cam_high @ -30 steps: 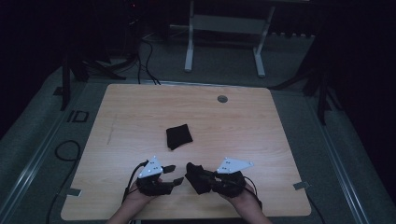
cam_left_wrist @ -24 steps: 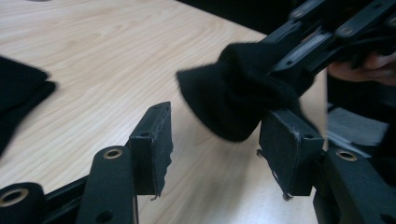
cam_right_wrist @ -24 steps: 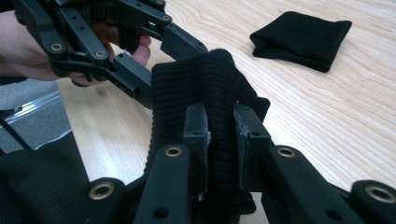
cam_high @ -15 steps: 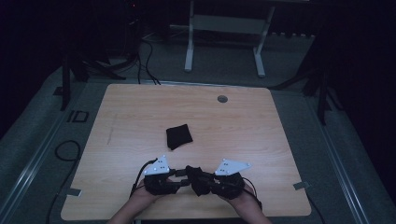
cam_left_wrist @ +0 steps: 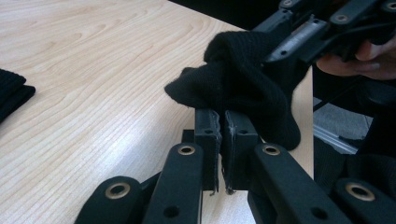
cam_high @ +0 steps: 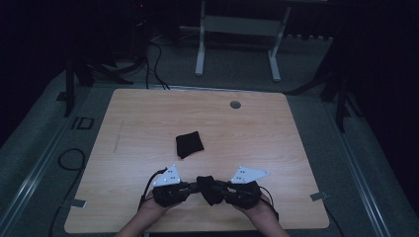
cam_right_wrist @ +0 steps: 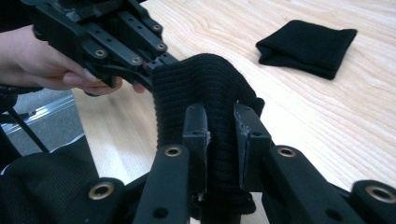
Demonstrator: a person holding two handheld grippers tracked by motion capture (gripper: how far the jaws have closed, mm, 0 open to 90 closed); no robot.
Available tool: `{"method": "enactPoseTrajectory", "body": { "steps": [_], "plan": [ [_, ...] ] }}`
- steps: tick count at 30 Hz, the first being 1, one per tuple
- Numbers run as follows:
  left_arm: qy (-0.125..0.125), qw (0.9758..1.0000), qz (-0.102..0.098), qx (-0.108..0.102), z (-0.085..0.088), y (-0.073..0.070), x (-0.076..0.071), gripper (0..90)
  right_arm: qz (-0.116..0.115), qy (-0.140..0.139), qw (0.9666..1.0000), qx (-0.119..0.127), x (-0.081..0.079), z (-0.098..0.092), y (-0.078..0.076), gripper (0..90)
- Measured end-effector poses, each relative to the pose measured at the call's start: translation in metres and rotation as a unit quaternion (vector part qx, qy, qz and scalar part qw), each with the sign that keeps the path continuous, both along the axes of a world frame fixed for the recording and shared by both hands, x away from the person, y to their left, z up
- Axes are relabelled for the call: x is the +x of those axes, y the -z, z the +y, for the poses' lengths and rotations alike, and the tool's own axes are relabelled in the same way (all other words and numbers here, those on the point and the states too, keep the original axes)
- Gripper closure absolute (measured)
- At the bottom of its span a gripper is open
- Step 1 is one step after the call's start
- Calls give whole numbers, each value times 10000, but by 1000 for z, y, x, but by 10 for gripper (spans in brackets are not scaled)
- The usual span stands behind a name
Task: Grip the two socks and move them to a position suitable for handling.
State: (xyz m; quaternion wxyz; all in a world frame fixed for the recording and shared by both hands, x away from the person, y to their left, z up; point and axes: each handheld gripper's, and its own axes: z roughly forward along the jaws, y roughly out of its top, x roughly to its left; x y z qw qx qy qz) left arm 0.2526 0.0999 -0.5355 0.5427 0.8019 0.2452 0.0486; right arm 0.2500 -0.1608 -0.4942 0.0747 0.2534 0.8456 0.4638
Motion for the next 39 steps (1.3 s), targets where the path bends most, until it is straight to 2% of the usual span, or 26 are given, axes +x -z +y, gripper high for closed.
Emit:
{"method": "enactPoseTrajectory", "body": {
  "steps": [8, 9, 10, 11, 12, 13, 14, 15, 19, 21, 25, 27, 30, 31, 32, 35, 38, 39],
  "plan": [
    [128, 9999, 42, 15, 1, -3, -1, 863, 15, 21, 10000, 92, 3, -6, -5, 768],
    [88, 9999, 9, 89, 2, -3, -1, 863, 1, 42, 9999, 121, 4, -8, -6, 775],
    [24, 9998, -17, 203, 3, -3, -1, 863, -28, 103, 9998, 166, 4, -10, -8, 803],
    [-14, 9998, 36, 210, 6, -2, 0, 864, -104, 231, 9995, 187, 4, -13, -11, 803],
    [-35, 9999, 122, 87, 10, 0, 1, 866, -157, 332, 9991, 217, 6, -18, -14, 804],
    [-87, 9998, 165, 37, 13, -1, 2, 870, -116, 365, 9987, 326, 8, -25, -18, 807],
    [-136, 9998, 129, 101, 16, -1, 2, 871, -161, 468, 9981, 363, 9, -30, -21, 810],
    [-154, 9997, 136, 105, 19, -2, 2, 870, -299, 633, 9970, 314, 9, -35, -24, 810],
    [-285, 9994, 123, 140, 29, -6, 2, 871, -399, 943, 9939, 410, 13, -57, -35, 810],
    [-311, 9992, 178, 188, 34, -7, 1, 870, -441, 1105, 9919, 439, 13, -69, -39, 810],
    [-183, 9987, 270, 395, 42, -8, 0, 870, -422, 1397, 9884, 432, 16, -90, -40, 809],
    [-152, 9985, 225, 480, 46, -9, -3, 869, -344, 1515, 9870, 422, 17, -99, -36, 808],
    [-106, 9979, 248, 595, 46, -11, -5, 869, -212, 1536, 9872, 387, 18, -104, -29, 806],
    [-49, 9969, 398, 677, 46, -9, -3, 870, -130, 1544, 9875, 284, 18, -106, -20, 805],
    [-48, 9962, 455, 737, 46, -8, -1, 869, -15, 1551, 9877, 195, 20, -106, -11, 802],
    [5, 9918, 885, 922, 44, 5, 8, 868, 240, 1540, 9878, 27, 25, -104, 8, 795],
    [-73, 9880, 1088, 1091, 40, 16, 14, 868, 472, 1595, 9859, -161, 32, -100, 30, 795],
    [-94, 9876, 1110, 1109, 39, 18, 15, 867, 531, 1607, 9854, -201, 34, -99, 36, 795]
  ]
}}
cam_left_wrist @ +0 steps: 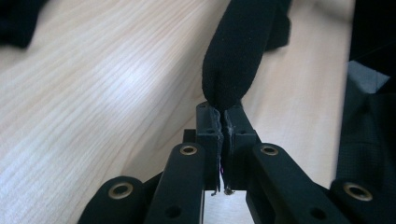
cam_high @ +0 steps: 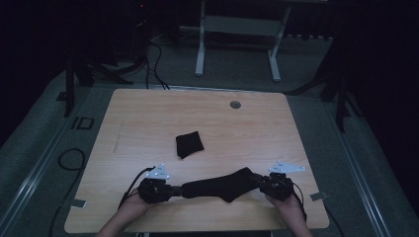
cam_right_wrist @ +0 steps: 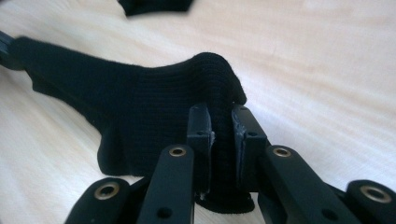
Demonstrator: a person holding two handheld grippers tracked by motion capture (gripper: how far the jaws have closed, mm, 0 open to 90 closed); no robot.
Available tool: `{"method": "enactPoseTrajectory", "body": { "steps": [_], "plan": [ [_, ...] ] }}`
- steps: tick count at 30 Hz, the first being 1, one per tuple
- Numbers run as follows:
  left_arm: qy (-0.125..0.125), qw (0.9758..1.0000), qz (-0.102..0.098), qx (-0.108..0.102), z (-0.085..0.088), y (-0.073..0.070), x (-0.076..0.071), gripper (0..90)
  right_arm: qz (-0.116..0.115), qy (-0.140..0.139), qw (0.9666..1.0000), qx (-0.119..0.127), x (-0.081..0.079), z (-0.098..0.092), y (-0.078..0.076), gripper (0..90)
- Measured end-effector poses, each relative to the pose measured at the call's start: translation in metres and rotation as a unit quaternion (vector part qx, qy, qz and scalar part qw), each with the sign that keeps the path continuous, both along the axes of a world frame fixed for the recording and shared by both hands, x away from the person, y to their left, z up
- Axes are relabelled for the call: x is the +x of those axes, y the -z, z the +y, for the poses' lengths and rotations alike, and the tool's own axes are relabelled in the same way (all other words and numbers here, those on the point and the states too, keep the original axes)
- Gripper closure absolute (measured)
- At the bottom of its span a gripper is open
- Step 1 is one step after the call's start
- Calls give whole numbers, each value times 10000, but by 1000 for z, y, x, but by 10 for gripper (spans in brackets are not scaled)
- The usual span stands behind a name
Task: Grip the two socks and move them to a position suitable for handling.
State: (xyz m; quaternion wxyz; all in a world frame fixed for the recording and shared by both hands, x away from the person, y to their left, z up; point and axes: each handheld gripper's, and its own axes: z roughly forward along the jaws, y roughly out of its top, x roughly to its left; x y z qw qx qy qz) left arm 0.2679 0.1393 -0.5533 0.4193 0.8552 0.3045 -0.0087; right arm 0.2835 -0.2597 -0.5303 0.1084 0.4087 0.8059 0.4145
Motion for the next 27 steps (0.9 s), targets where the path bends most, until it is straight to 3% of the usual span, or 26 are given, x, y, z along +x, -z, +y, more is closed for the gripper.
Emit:
{"method": "enactPoseTrajectory", "body": {
  "steps": [5, 13, 14, 15, 16, 19, 20, 21, 24, 27],
  "plan": [
    [-183, 9996, 187, 80, 0, 8, 7, 864, 161, -33, 9996, -235, 3, 4, 17, 770],
    [-317, 9990, 309, 39, 2, 11, 10, 852, 198, -50, 9994, -284, 2, 4, 19, 703],
    [-442, 9985, 309, 54, 4, 11, 11, 780, 245, -32, 9993, -288, -1, 4, 19, 587],
    [-526, 9983, 253, 32, 5, 10, 11, 780, 245, -32, 9993, -288, -1, 4, 19, 587],
    [-622, 9979, 158, 48, 7, 9, 11, 694, 197, 12, 9993, -311, -3, 3, 16, 559],
    [-791, 9969, -1, 45, 11, 5, 11, 592, 84, 88, 9995, -285, -4, -2, 11, 516],
    [-982, 9945, -350, 90, 13, -2, 8, 592, 29, 129, 9995, -275, -4, -3, 8, 519],
    [-1014, 9937, -480, 69, 13, -5, 6, 579, -149, 234, 9992, -287, -4, -7, 1, 551],
    [-814, 9936, -775, 81, 5, -12, -2, 697, -399, 241, 9981, -393, -3, -9, -6, 685],
    [-751, 9934, -847, 168, -10, -12, -8, 786, -414, 125, 9976, -547, -2, -5, -5, 828]
  ]
}}
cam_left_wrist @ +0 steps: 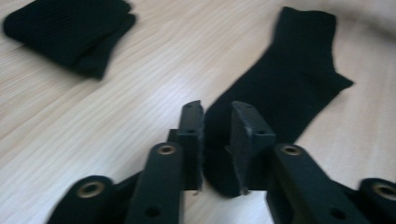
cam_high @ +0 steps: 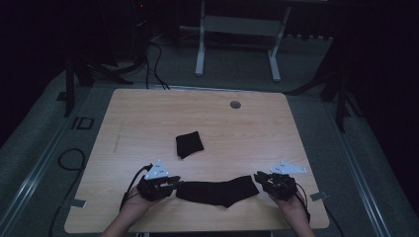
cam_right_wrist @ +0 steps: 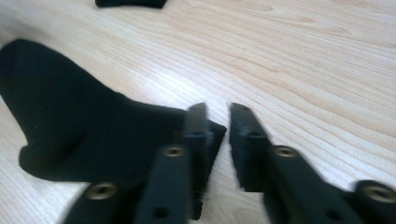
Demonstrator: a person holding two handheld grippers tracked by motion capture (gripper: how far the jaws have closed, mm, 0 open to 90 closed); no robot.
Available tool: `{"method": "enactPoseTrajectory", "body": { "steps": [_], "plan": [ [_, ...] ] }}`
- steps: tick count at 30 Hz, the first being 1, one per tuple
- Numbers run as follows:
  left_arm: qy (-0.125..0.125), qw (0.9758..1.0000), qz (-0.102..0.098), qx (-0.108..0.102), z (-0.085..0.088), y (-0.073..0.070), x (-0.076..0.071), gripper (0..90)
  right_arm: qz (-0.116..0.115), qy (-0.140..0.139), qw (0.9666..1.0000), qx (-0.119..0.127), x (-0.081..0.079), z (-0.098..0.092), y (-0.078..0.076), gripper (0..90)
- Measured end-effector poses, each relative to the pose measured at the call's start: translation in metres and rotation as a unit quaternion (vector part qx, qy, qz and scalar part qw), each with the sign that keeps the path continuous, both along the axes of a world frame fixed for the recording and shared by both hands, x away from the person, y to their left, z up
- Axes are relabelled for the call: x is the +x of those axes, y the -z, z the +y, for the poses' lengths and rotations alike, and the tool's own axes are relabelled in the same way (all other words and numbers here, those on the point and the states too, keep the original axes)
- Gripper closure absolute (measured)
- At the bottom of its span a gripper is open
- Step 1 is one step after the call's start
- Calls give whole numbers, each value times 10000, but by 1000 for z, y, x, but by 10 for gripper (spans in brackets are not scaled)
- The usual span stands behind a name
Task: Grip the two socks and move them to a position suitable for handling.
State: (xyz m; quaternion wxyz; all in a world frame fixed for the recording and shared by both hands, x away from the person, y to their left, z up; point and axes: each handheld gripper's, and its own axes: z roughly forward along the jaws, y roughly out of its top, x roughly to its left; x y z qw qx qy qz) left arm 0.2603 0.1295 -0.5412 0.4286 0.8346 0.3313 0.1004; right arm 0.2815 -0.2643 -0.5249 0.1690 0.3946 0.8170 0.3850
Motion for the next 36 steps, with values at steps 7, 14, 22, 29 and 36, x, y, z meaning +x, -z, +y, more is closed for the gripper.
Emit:
{"method": "enactPoseTrajectory", "body": {
  "steps": [7, 14, 22, 29, 36],
  "plan": [
    [292, 9989, 250, 259, -14, 12, 1, 896, 173, -323, 9990, -274, 4, 15, 15, 899],
    [140, 9982, 451, 378, -13, 26, 11, 897, 266, -318, 9983, -405, 11, 21, 30, 898],
    [123, 9984, 406, 375, -15, 27, 19, 898, 243, -300, 9984, -425, 7, 16, 34, 896],
    [119, 9986, 418, 307, -16, 28, 18, 897, 268, -218, 9987, -368, -4, 10, 35, 887],
    [142, 9985, 456, 252, -15, 28, 16, 897, 337, -232, 9987, -318, 0, 10, 34, 879]
  ]
}}
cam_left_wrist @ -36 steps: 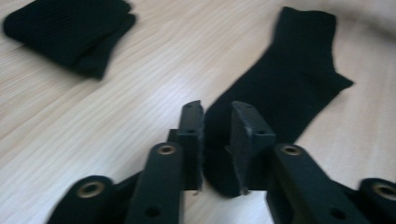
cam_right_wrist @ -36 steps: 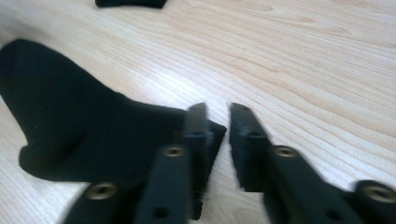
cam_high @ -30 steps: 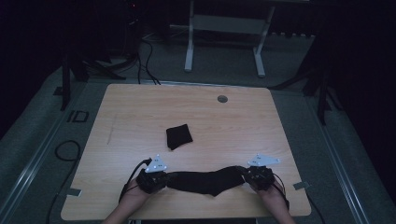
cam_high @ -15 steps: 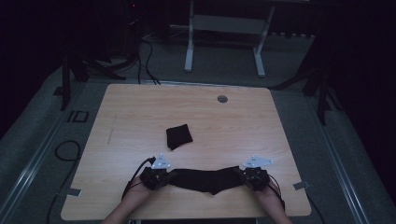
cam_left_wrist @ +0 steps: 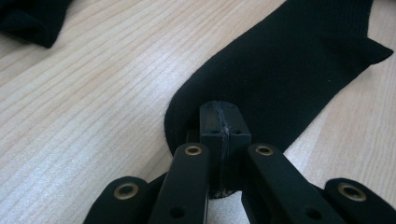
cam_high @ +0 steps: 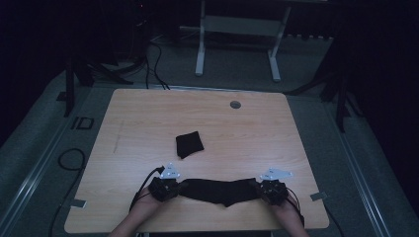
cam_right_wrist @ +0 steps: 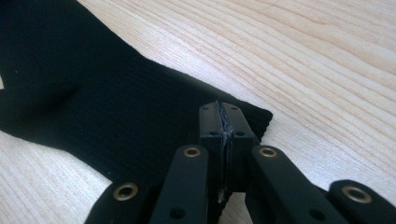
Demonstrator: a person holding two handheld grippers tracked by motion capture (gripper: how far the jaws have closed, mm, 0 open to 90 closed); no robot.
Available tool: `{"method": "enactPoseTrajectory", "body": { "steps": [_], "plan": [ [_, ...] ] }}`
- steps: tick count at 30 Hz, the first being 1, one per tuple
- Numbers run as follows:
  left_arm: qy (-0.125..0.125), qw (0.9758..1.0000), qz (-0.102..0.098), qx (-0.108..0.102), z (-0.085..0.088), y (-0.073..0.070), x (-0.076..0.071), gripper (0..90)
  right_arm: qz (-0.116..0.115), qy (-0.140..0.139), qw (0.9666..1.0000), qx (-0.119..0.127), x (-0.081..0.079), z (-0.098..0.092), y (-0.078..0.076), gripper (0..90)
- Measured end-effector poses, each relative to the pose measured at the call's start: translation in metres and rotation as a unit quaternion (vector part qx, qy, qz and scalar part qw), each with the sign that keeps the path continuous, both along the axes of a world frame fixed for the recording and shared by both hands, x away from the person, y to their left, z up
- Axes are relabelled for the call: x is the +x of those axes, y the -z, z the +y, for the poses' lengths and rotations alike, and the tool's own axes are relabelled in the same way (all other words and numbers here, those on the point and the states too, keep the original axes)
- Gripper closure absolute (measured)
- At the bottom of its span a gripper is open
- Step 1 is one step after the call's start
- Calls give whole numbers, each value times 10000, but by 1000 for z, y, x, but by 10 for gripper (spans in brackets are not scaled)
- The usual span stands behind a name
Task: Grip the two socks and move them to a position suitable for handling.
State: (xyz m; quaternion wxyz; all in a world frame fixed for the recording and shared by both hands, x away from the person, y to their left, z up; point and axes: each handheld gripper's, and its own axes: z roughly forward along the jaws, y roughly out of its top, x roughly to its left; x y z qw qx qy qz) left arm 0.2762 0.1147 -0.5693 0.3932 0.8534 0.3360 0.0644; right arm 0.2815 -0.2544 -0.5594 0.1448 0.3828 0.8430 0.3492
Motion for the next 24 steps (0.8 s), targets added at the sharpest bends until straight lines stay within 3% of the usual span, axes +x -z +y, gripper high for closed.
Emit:
{"method": "enactPoseTrajectory", "body": {
  "steps": [4, 9, 13, 17, 24],
  "plan": [
    [-11, 9999, 20, -135, 1, 0, 0, 892, 90, 4, 10000, -9, 0, 3, -5, 847],
    [104, 9989, -97, -451, 6, -9, -7, 745, -78, -131, 9995, 279, 4, 10, -28, 783],
    [51, 9988, -261, -421, 12, -14, -17, 611, -241, -217, 9987, 402, 18, 21, -47, 722],
    [-42, 9986, -327, -416, 19, -14, -22, 536, -421, -272, 9977, 446, 29, 33, -58, 681],
    [-154, 9984, -289, -461, 34, -12, -33, 534, -624, -536, 9957, 424, 63, 72, -76, 610]
  ]
}}
